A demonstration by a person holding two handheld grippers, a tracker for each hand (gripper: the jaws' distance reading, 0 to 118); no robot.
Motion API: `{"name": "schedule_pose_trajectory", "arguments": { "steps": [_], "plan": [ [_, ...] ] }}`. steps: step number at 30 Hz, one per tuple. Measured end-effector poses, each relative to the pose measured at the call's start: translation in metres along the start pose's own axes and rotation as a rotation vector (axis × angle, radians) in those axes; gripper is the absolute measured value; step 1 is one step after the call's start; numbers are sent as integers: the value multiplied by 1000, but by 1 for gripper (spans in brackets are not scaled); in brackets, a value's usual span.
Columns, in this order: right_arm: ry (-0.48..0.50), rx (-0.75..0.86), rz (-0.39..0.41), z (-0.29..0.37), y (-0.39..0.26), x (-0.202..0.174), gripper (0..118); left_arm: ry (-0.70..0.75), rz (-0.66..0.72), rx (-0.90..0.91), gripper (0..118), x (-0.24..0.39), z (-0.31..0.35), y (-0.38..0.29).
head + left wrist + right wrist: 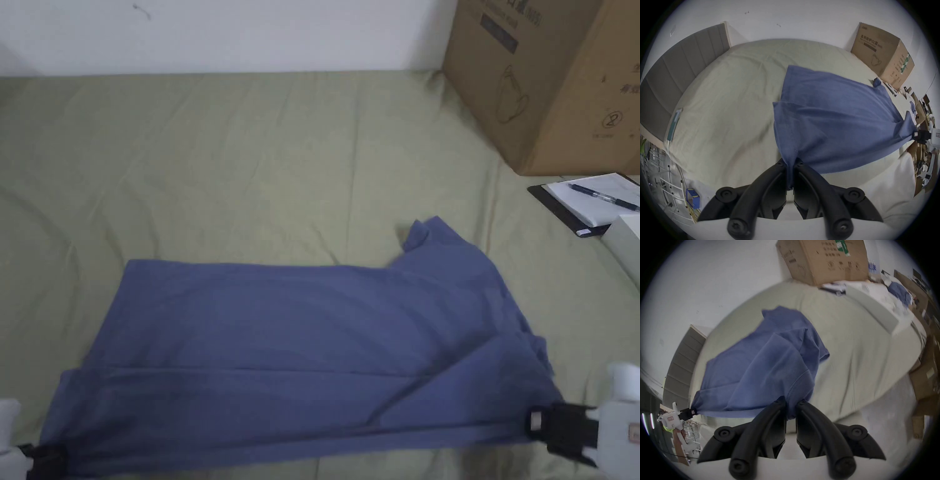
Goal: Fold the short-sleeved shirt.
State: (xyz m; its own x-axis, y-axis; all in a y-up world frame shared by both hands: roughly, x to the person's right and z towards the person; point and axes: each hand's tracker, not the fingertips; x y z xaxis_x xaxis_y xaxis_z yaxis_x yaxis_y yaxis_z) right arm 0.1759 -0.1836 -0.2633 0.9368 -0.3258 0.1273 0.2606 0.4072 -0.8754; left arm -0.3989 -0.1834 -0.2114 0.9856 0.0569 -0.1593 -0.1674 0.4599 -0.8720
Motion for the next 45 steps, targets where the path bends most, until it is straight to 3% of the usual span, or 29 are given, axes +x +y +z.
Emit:
{"name": "schedule_pose_trajectory", "arguments": {
  "steps": [2,3,4,5,6,7,8,10,11,12,13,14,15,16,23,28,29,31,32,38,40,42,43,44,45],
  "plan": [
    [-9,-65,-64,-16,-13,13,15,-9,4,-15,6,-4,-10,-13],
    [-25,-78,-77,-18,-18,15,28,-13,10,-29,13,-5,-13,-17],
    [-85,-77,-60,-18,-21,13,47,-7,39,-28,31,-7,-13,-18],
    [-118,-67,-25,-17,-23,12,77,15,55,-34,69,-8,-11,-18],
    [-135,-54,3,-14,-25,11,91,15,54,-30,96,-8,-8,-18],
    [-141,-23,27,-7,-24,9,93,4,61,-11,109,-11,-2,-17],
    [-141,-3,48,-1,-22,7,91,-26,75,23,112,-13,5,-14],
    [-142,26,62,12,-12,2,91,-82,93,71,112,-15,19,-2],
    [-141,56,72,19,-6,-1,84,-75,107,69,109,-15,25,5],
    [-122,97,84,26,2,-4,70,-77,122,96,99,-13,29,12],
    [-95,141,93,33,12,-8,53,-87,114,130,77,-11,33,19],
    [-72,168,103,36,22,-11,28,-94,97,159,36,-8,34,27],
    [-53,188,106,36,33,-14,10,-89,91,176,7,-5,33,35],
    [-32,212,99,35,44,-17,0,-73,81,185,0,-2,28,42],
    [41,240,99,-10,139,-32,0,-118,67,155,0,18,-5,89],
    [-37,147,163,-74,198,-30,0,-116,66,146,0,23,-20,106],
    [-80,97,163,-90,208,-29,21,-105,67,143,0,24,-21,108],
    [-133,10,200,-120,221,-29,89,-93,67,139,0,23,-26,112],
    [-125,9,213,-133,224,-27,105,-87,69,136,0,22,-27,114],
    [-148,-146,195,-189,238,-25,97,-63,73,107,0,22,-41,121],
    [-157,-115,197,-184,239,-27,94,-51,68,93,0,24,-47,126],
    [-165,-104,221,-177,240,-27,65,-51,61,91,0,22,-53,131],
    [-202,-87,270,-174,239,-29,49,-60,52,87,2,22,-57,136],
    [-183,-66,290,-171,237,-29,26,-77,42,81,16,22,-61,142],
    [-176,-68,285,-169,236,-27,10,-108,33,77,39,23,-66,150]
  ]
}}
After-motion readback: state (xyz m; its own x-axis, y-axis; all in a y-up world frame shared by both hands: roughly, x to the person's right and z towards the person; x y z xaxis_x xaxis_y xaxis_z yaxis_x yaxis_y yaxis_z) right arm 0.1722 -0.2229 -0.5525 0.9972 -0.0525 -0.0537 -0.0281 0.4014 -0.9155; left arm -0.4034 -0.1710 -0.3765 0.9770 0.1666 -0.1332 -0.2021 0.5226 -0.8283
